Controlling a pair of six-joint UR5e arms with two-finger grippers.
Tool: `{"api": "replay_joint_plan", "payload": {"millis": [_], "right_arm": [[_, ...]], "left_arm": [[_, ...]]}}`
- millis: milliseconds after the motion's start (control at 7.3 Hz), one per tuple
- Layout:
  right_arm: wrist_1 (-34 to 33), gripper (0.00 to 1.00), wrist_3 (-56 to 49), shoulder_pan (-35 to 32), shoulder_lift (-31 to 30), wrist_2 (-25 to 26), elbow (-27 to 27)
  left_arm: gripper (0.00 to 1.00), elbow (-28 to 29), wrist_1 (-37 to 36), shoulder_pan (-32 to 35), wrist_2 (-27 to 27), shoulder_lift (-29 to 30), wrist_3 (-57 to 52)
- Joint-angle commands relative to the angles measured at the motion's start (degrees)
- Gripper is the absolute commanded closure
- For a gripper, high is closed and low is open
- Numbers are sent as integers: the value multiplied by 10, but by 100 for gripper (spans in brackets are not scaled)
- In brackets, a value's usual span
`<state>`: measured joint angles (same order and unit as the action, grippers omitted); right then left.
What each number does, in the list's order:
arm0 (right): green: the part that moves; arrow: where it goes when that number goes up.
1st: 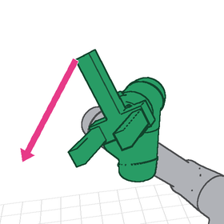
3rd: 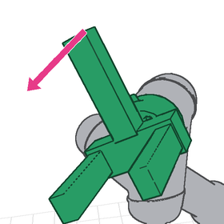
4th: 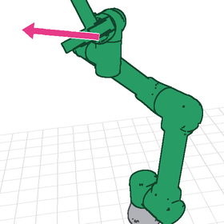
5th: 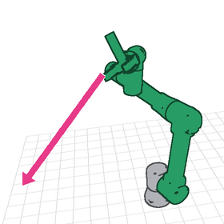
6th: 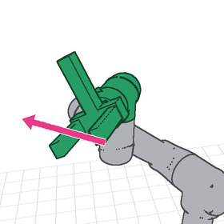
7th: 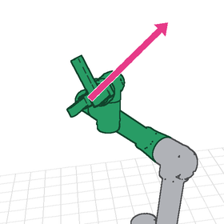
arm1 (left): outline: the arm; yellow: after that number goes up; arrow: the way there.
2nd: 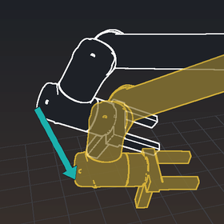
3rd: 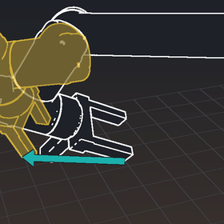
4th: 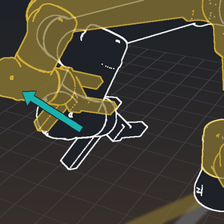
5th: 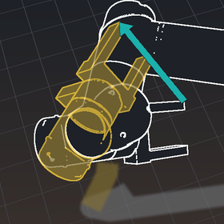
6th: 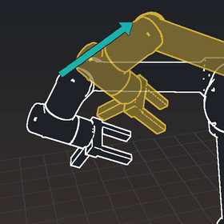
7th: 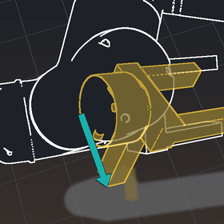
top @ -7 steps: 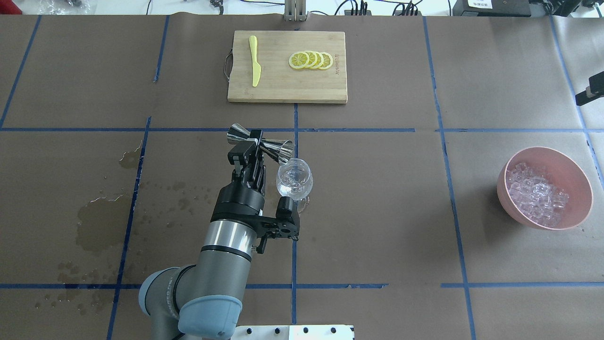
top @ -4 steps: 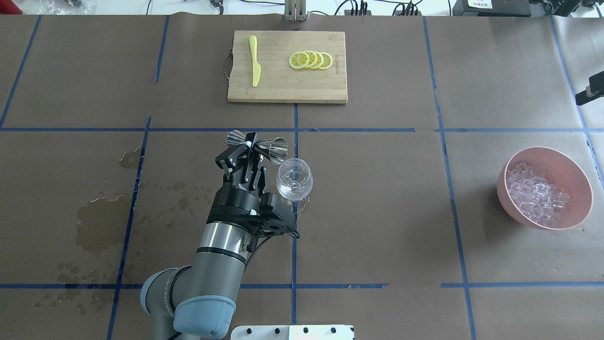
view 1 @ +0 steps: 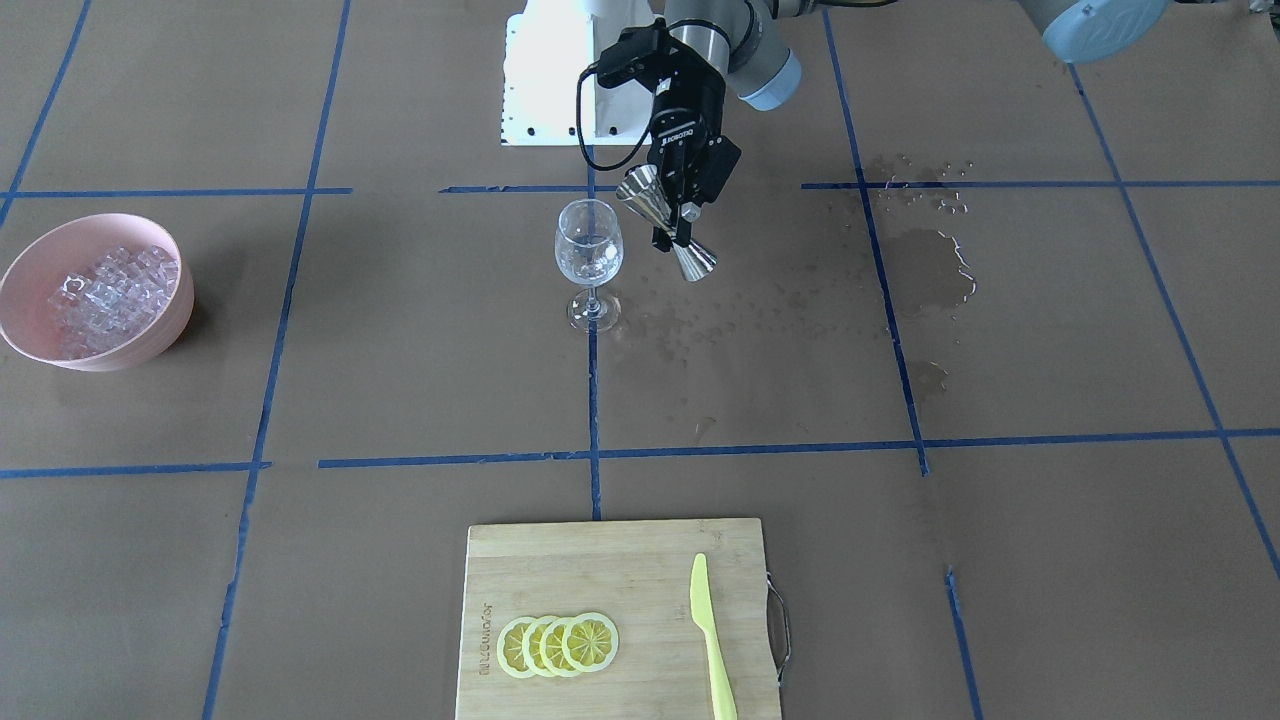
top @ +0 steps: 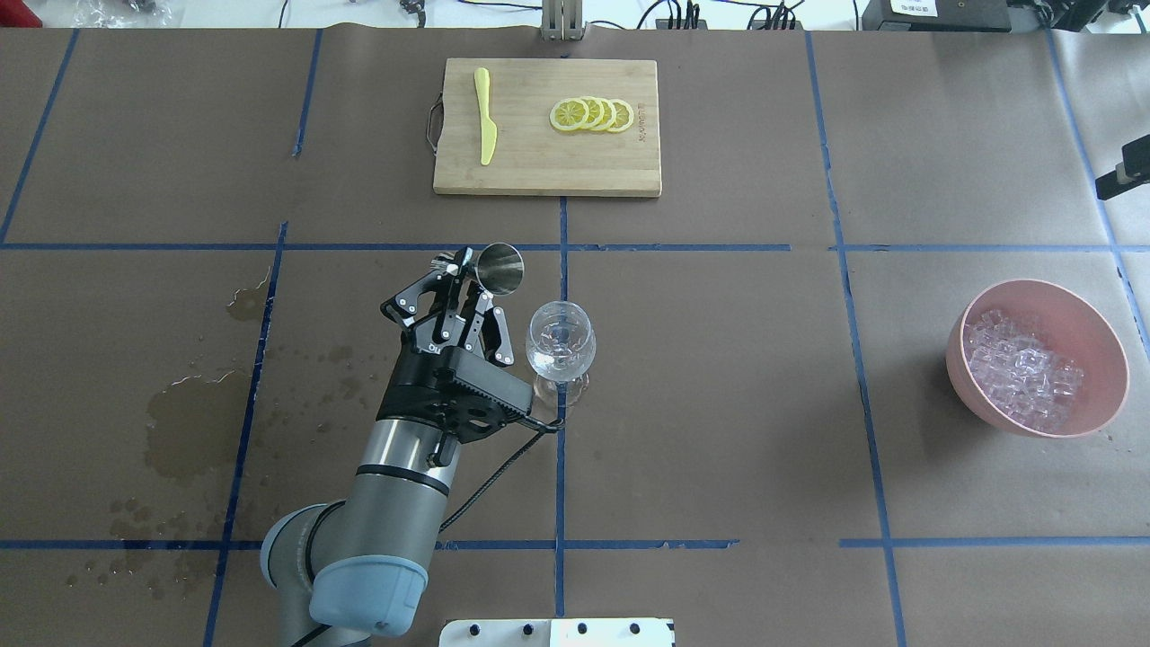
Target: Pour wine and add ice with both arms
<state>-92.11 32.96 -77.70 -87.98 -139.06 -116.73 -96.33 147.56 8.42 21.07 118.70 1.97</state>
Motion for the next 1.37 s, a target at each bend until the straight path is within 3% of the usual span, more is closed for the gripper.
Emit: {"api": "replay_joint_plan", "payload": {"millis": [0, 274, 548, 822, 1233], "right_arm": [[0, 0, 1, 0, 1, 1, 0], [0, 0, 2, 0, 2, 4, 0], [0, 0, 3, 0, 1, 4, 1], [0, 0, 2, 0, 1, 5, 4], [0, 0, 2, 1, 1, 5, 8]], "left_arm": [[100, 0, 109, 9, 4, -51, 11], [100, 0, 182, 10, 15, -67, 44], [100, 0, 183, 19, 30, -78, 102], [100, -7, 186, 51, 97, -105, 108], [100, -15, 186, 87, 187, -160, 209]]}}
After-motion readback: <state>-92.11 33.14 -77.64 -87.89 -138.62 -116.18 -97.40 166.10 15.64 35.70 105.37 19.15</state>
